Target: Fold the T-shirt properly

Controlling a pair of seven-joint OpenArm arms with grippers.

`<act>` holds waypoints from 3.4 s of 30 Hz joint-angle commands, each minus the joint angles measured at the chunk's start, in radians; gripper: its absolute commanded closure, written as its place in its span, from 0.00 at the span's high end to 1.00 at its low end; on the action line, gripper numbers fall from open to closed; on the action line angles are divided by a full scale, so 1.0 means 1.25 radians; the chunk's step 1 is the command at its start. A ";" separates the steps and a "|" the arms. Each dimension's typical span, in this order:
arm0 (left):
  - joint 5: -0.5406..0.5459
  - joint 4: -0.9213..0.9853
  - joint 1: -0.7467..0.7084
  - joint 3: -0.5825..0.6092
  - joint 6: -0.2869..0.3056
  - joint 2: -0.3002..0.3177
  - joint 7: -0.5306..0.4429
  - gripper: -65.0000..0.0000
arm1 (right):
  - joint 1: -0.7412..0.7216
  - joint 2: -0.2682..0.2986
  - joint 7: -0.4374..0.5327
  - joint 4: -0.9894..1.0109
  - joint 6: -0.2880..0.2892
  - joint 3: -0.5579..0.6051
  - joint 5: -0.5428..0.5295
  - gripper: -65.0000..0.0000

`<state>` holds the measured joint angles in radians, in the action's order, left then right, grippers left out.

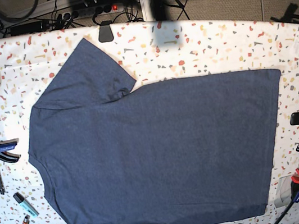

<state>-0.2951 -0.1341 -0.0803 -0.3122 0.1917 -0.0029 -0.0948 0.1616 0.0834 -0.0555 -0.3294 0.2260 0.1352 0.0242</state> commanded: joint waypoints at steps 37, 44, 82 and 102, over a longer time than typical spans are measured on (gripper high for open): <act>0.000 -0.676 -0.380 0.000 0.177 -0.001 0.071 0.14 | 0.428 0.137 -0.051 -0.683 0.149 -0.002 -0.057 0.04; 0.000 -0.967 -0.510 0.000 0.208 0.002 0.106 0.14 | 0.540 0.208 -0.083 -0.897 0.148 -0.003 -0.073 0.04; -0.269 -1.559 -0.487 0.193 0.245 0.322 0.246 0.41 | 0.735 0.505 -0.332 -1.482 -0.212 -0.004 0.214 0.04; -0.266 -1.268 -0.136 0.203 0.285 0.374 0.214 0.41 | 0.686 0.505 -0.334 -1.482 -0.271 -0.004 0.292 0.04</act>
<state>-0.6319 -1.7031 -0.2592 -0.0517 0.5579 0.4500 0.1860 1.0111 0.7071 -0.4808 -2.1647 -0.0937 0.1329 0.3733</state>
